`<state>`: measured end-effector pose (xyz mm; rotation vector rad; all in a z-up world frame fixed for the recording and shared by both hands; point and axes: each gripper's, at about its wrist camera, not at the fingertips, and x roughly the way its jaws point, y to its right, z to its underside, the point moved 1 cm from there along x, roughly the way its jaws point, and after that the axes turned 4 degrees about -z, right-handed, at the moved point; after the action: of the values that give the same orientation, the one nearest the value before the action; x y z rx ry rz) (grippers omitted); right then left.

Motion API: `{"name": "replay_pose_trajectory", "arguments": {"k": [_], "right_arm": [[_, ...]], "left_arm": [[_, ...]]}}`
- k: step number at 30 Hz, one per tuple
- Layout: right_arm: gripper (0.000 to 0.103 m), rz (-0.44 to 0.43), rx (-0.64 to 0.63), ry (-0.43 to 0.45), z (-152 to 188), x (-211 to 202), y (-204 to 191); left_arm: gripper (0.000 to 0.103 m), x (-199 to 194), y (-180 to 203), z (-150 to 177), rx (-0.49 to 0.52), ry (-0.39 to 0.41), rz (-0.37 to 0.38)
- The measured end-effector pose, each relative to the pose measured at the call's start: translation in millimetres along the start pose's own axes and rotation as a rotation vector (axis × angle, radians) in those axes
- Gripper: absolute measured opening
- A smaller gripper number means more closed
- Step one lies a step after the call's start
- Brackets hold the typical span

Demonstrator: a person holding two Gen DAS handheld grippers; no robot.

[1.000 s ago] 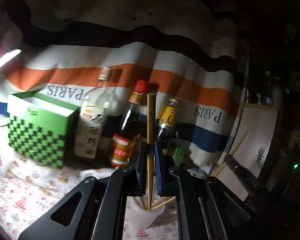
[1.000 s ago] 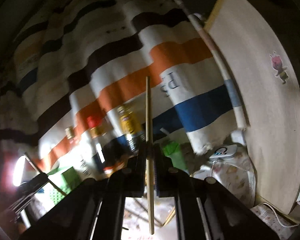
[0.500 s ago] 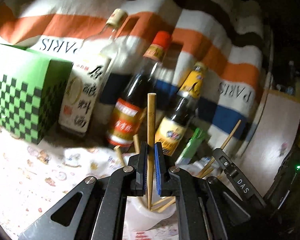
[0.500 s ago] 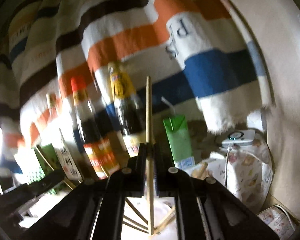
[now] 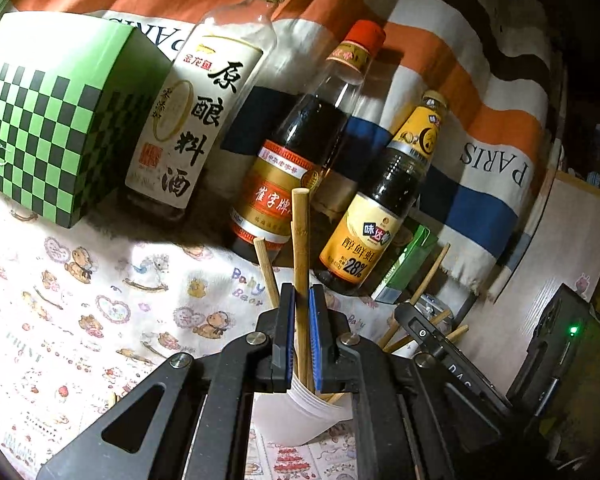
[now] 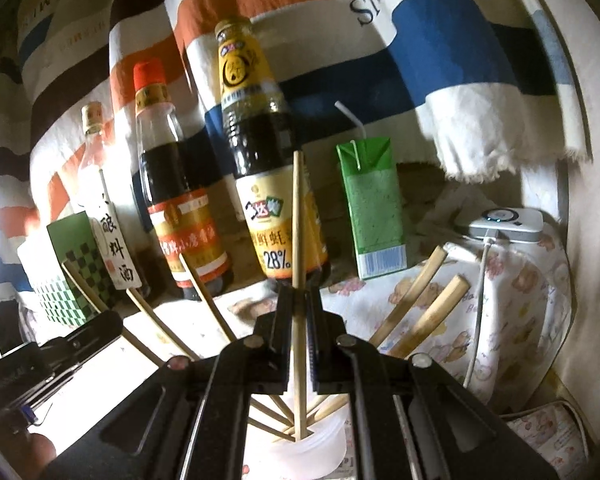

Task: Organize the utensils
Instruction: 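Carry both chopsticks upright to the plastic cup and lower them in, then open both tools and withdraw them from the cup toward the remaining chopsticks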

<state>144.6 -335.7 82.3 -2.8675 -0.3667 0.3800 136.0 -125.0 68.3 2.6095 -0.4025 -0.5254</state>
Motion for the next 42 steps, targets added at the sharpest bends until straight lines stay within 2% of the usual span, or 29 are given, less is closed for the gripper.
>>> {"name": "replay_pose_trajectory", "arguments": {"k": [3,18,23,24,25,26,32,36,42], "right_arm": [[0.006,-0.002,-0.022,-0.016,4,3,-4],[0.006,-0.002,0.027,-0.074,11,15,4],[0.006,0.003,0.039,-0.081,10,17,6],[0.008,0.004,0.039,-0.078,9,16,6],[0.014,0.007,0.039,-0.074,8,16,5],[0.024,0.012,0.038,-0.067,7,14,5],[0.043,0.038,0.002,-0.064,0,1,0],[0.048,0.041,0.004,-0.067,2,-15,-4],[0.052,0.042,-0.031,-0.051,4,-46,-20]], "left_arm": [[0.007,5,-1,2,0.019,-0.018,-0.031],[0.007,14,-2,6,0.046,-0.06,-0.031],[0.008,7,4,2,0.071,-0.041,-0.034],[0.008,6,5,1,0.079,-0.04,-0.035],[0.008,4,6,-1,0.087,-0.035,-0.041],[0.011,3,7,-2,0.093,-0.032,-0.046],[0.032,-9,11,-8,0.103,-0.028,-0.064],[0.038,-28,20,-13,0.164,-0.024,-0.101],[0.052,-81,33,-20,0.309,0.094,-0.214]]}}
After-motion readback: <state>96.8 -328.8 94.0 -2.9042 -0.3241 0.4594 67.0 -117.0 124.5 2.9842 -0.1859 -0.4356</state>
